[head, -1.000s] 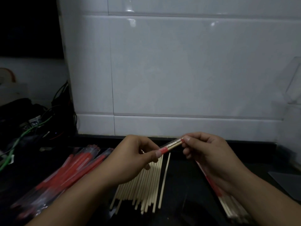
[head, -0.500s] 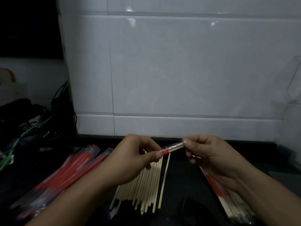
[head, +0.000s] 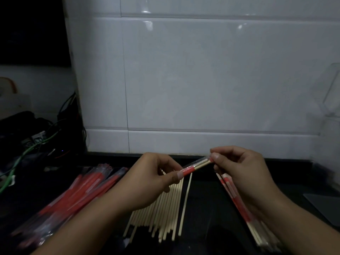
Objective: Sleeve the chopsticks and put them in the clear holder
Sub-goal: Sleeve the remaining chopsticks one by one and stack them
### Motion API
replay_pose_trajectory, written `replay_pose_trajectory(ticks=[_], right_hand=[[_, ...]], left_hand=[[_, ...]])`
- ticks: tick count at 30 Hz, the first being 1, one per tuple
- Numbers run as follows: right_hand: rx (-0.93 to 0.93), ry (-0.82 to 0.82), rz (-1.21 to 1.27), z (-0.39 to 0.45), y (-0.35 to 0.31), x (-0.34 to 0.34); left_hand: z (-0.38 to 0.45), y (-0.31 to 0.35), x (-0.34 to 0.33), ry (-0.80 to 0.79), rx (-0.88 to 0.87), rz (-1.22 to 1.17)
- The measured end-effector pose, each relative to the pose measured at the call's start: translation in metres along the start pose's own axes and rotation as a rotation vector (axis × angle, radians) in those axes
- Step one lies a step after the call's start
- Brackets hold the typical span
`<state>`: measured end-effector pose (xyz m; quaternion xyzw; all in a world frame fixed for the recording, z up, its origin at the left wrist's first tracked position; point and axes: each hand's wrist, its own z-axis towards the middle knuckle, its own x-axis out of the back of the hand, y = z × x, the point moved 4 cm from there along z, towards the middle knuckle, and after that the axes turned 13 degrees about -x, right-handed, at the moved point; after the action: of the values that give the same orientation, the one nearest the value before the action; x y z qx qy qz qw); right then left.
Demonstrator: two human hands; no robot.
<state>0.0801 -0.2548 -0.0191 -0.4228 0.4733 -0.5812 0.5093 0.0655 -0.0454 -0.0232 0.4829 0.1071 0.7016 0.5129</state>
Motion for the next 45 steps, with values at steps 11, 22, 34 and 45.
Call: replay_pose_trajectory(ticks=[11, 22, 34, 45], right_hand=[[0.087, 0.049, 0.002, -0.002, 0.0, -0.008], [-0.213, -0.078, 0.29, 0.004, 0.006, -0.004], [0.036, 0.074, 0.113, 0.005, -0.002, 0.007], [-0.22, -0.143, 0.341, -0.001, 0.005, -0.012]], left_hand=[[0.0, 0.004, -0.001, -0.022, 0.008, -0.001], [-0.002, 0.006, 0.001, -0.03, 0.05, -0.014], [-0.003, 0.01, -0.003, -0.185, 0.067, -0.107], [-0.003, 0.013, -0.008, -0.084, 0.057, -0.222]])
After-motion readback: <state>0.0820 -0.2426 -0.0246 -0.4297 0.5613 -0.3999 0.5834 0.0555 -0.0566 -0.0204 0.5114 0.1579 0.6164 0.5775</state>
